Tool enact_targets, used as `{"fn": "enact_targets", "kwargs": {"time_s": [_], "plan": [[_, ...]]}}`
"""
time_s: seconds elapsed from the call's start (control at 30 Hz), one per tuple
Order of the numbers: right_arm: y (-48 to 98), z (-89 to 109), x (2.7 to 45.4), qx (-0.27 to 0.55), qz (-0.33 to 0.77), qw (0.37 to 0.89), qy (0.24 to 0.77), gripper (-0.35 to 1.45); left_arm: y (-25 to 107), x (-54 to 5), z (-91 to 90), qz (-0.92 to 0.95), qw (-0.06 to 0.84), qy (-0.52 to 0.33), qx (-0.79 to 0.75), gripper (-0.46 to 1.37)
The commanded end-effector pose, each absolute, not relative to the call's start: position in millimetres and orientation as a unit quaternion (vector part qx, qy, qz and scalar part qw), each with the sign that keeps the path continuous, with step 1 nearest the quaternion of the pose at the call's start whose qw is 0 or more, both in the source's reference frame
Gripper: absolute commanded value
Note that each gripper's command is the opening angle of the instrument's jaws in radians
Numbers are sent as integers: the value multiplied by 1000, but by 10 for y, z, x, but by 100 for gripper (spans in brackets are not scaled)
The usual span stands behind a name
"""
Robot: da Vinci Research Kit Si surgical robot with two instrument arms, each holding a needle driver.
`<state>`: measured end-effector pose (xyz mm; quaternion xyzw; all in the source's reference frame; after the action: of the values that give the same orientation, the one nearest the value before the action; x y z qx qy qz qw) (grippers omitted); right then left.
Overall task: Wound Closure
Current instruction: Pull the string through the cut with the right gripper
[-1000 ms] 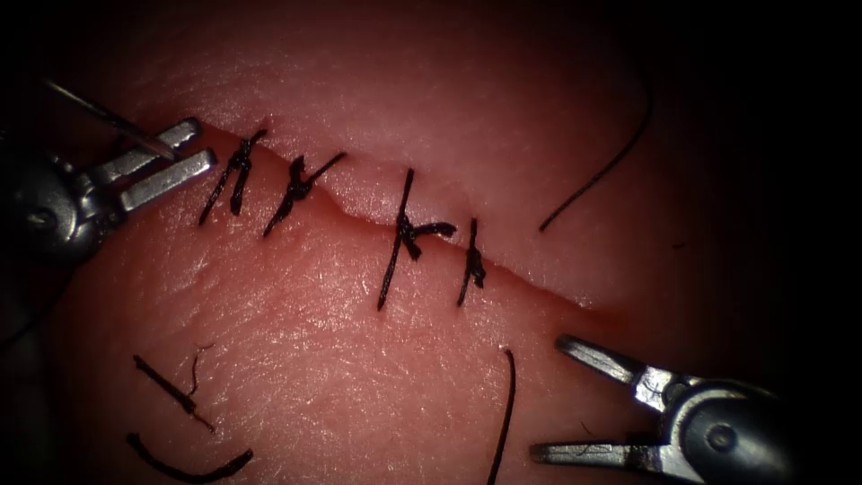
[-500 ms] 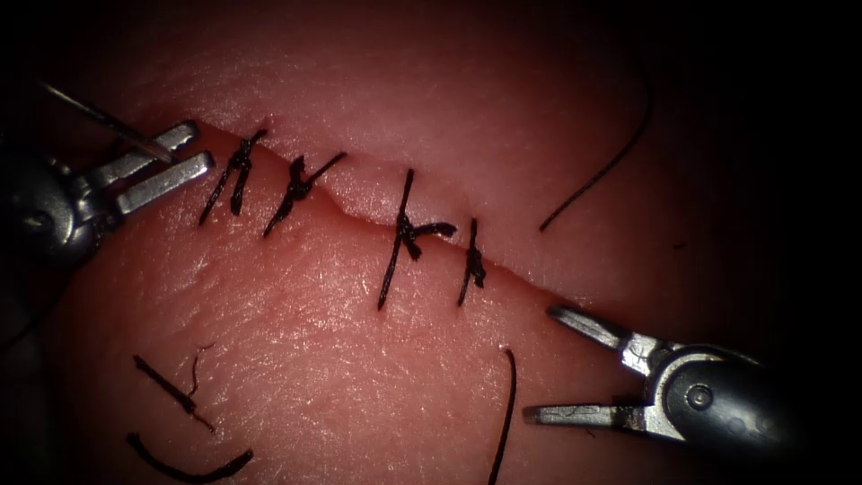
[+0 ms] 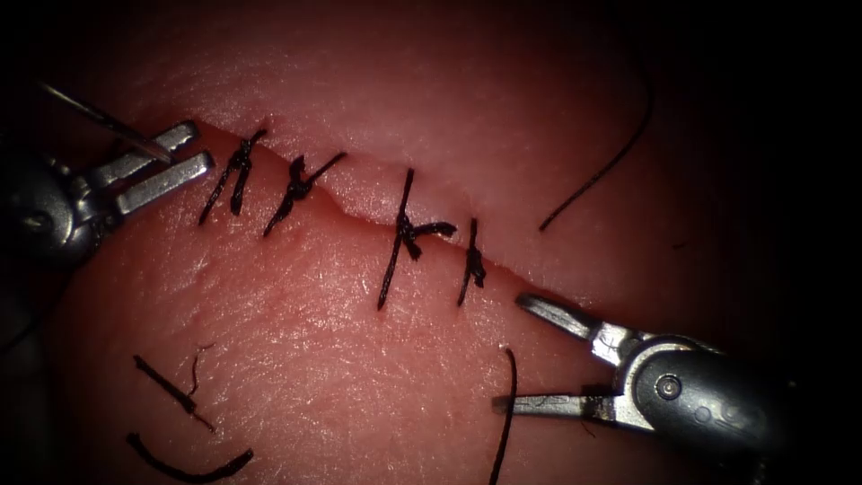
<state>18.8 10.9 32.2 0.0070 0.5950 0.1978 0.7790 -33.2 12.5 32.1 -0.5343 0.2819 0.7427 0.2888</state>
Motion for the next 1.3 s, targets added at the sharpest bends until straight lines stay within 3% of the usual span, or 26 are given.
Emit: {"fn": "enact_targets", "kwargs": {"time_s": [0.03,0.87,1.3], "plan": [[108,322,187,17,191,782,594,-35,125,-331,321,743,288,281,-535,-35],[90,310,190,15,154,799,581,-35,126,-330,321,743,287,279,-536,-35],[39,272,219,39,127,796,590,-35,127,-332,322,743,287,280,-536,-35]]}}
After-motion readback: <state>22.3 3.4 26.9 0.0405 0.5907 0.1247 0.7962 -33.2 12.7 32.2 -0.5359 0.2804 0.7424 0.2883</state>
